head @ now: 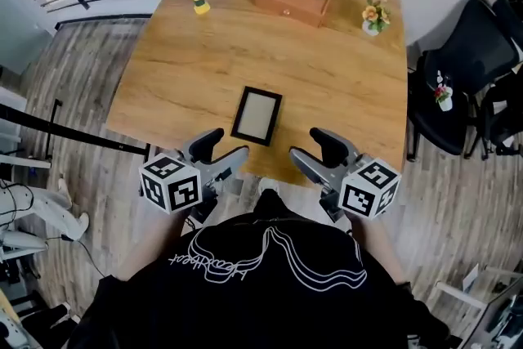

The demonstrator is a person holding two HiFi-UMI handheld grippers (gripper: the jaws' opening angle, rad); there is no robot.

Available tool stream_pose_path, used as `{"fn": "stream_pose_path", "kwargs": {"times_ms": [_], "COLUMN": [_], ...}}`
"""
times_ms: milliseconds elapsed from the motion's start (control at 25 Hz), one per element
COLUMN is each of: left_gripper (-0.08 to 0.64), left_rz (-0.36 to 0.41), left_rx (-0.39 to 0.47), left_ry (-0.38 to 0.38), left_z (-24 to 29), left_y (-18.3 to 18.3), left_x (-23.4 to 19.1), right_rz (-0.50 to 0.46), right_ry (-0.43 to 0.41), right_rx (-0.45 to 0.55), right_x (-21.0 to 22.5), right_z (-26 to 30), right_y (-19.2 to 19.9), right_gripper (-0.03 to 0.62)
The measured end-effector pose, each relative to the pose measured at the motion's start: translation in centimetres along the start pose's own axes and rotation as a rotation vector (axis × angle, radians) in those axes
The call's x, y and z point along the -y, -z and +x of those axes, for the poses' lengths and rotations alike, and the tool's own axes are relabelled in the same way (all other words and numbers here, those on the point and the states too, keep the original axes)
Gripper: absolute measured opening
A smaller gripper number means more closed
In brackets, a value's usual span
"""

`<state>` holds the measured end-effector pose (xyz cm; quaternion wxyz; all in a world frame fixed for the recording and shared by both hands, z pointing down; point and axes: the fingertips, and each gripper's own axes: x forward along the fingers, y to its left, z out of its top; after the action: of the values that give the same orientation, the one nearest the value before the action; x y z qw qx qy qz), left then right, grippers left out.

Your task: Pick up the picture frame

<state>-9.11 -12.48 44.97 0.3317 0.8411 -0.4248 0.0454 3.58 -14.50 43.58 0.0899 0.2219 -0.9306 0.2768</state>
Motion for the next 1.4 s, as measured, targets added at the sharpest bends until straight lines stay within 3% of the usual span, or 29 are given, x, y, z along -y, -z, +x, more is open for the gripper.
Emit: {"fn": "stream_pose_path", "kwargs": {"times_ms": [240, 520, 760, 920, 1080, 1400], "left_gripper": [0.316, 0.314, 0.314, 0.314, 0.314, 0.314], "left_rz": [-0.013, 0.053, 0.069, 0.119, 0.155, 0.155], "left_rx": [-0.003, -0.097, -0.168, -0.218, -0.221, -0.242], "left_ry": [-0.044, -0.082, -0.062, -0.025, 0.035, 0.057], "left_z": [3.8, 6.0, 6.7, 7.1, 7.0, 7.4], "left_y": [-2.8, -1.9, -0.7, -0.4, 0.3, 2.0], "left_x": [-4.0, -8.2, -11.2, -12.9, -13.6, -14.8], "right_rz": [0.014, 0.067, 0.13, 0.177, 0.191, 0.199], "right_ry": [-0.028, 0.006, 0.077, 0.132, 0.205, 0.313], "right_rx": [-0.096, -0.203, -0.271, -0.283, -0.267, -0.29], "right_x": [4.2, 7.1, 8.2, 8.9, 9.4, 10.1], "right_z": [4.1, 7.7, 10.2, 11.7, 12.6, 14.0], "right_y": [-0.2, 2.5, 5.3, 6.8, 8.1, 9.9], "right_gripper": [0.291, 0.284, 0.282, 0.282, 0.277, 0.257]}}
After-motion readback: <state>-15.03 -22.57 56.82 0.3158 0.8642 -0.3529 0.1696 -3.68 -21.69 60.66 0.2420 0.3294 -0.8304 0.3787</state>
